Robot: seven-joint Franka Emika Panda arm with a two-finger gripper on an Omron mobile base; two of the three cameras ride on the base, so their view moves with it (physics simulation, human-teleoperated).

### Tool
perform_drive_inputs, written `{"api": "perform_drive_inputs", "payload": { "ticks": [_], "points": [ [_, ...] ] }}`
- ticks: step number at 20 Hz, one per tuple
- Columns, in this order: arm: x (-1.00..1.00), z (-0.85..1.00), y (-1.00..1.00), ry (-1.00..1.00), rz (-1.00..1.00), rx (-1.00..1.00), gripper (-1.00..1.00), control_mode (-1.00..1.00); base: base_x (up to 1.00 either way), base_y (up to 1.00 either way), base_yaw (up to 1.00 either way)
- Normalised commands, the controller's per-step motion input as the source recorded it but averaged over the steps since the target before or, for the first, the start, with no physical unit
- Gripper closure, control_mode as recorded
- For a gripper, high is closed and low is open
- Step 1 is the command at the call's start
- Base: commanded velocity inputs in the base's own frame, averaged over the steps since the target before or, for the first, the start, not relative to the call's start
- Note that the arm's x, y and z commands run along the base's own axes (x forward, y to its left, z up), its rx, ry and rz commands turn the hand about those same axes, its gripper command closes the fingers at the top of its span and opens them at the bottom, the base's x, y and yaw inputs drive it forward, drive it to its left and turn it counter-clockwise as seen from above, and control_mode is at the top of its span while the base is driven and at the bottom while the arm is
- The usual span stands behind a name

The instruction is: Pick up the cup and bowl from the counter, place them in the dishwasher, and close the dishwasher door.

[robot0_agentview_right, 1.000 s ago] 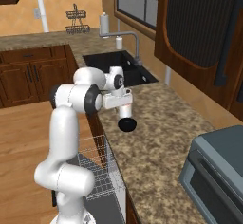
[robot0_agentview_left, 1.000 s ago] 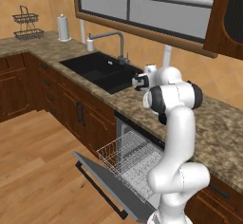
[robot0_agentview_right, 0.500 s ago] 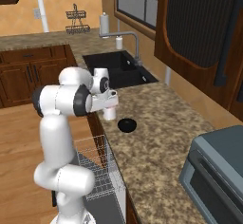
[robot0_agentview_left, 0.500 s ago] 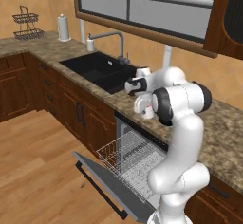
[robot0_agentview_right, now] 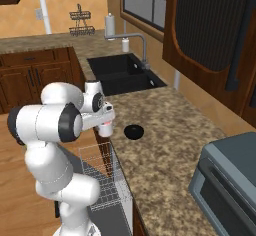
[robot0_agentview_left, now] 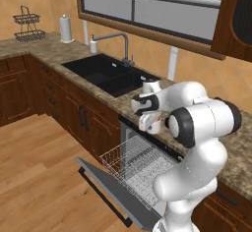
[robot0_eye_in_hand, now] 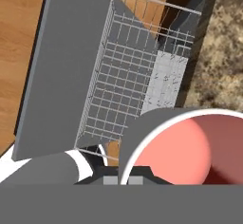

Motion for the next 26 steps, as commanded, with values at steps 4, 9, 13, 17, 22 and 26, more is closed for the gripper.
{"api": "perform_drive_inputs", "payload": {
  "ticks": [4, 9, 13, 17, 22, 26],
  "points": [
    [-0.62, -0.54, 0.15, -0.03, 0.0, 0.0, 1.0, -1.0, 0.0, 0.0, 0.0],
    [-0.07, -0.73, 0.39, 0.0, 0.05, -0.01, 1.0, -1.0, 0.0, 0.0, 0.0],
    [0.21, -0.63, 0.28, 0.0, 0.09, -0.05, 1.0, -1.0, 0.0, 0.0, 0.0],
    [0.15, -0.74, 0.47, 0.0, 0.09, -0.1, 1.0, -1.0, 0.0, 0.0, 0.0],
    [0.25, -0.66, 0.24, 0.0, 0.09, -0.06, 1.0, -1.0, 0.0, 0.0, 0.0],
    [0.43, -0.52, 0.03, 0.01, 0.05, -0.02, 1.0, -1.0, 0.0, 0.0, 0.0]
  ]
}}
